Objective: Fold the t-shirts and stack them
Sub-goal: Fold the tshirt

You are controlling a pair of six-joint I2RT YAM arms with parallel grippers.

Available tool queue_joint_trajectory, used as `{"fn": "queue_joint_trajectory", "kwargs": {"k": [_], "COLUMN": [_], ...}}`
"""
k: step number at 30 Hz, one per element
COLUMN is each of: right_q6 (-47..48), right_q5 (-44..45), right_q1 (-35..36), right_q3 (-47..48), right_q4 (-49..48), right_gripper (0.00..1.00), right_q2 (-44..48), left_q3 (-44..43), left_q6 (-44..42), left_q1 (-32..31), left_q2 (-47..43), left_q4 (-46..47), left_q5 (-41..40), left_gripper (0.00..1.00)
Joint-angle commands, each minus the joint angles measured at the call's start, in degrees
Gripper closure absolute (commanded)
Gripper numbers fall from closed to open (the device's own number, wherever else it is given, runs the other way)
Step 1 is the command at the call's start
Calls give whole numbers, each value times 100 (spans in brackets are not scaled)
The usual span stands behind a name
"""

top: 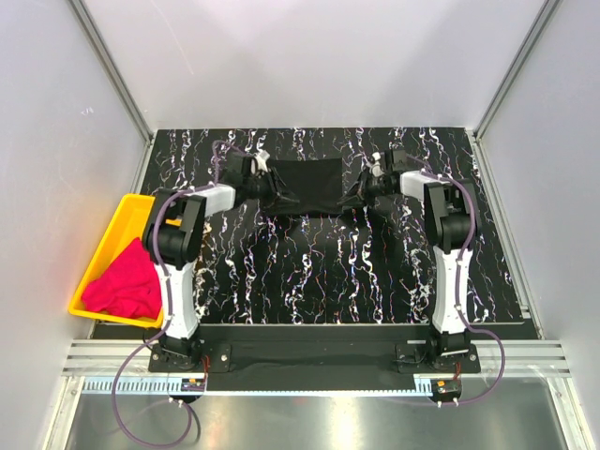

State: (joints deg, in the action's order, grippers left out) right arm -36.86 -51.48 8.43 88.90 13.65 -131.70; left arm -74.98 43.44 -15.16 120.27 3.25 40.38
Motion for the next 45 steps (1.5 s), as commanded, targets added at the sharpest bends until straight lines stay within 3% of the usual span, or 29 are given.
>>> {"fn": "queue_joint_trajectory", "kwargs": {"k": [1,2,3,6,12,17,23,33,41,45], "right_q6": [-111,-137,-181,-312,-497,-489,-418,-559,-322,-138], "right_q5": [164,296,384,587,763,771,842,728,675,736], "right_q1": [-25,-43,-60,-183,-464,-675,-667,-641,-377,-87], "right_q3": [153,223,241,338,373,286,311,769,304,-127], "right_q4": [-3,6,-3,-3,6,6,6,6,103,103], "right_gripper": [89,75,68,56,55,55,40,38,38,39], "right_q2": [663,698,750,716,751,804,769,426,645,969], "left_q3": [-78,-104,-148,-455,-561,-693,-473,-869,-35,492], "left_q6": [33,68,112,260,1550,2063,1792,272,-1108,-1452], "left_q1": [267,311,320,233,-224,-567,-541,-558,-558,-558], "left_q2": [-749,-777,-777,-575,127,725,1086,1025,51,-1115], "left_q4": [325,430,457,458,2064,2559,1770,-288,-1666,-1801], "left_q5": [347,374,452,506,524,305,66,268,137,-12], "left_gripper": [63,62,61,61,69,73,77,74,74,68]}}
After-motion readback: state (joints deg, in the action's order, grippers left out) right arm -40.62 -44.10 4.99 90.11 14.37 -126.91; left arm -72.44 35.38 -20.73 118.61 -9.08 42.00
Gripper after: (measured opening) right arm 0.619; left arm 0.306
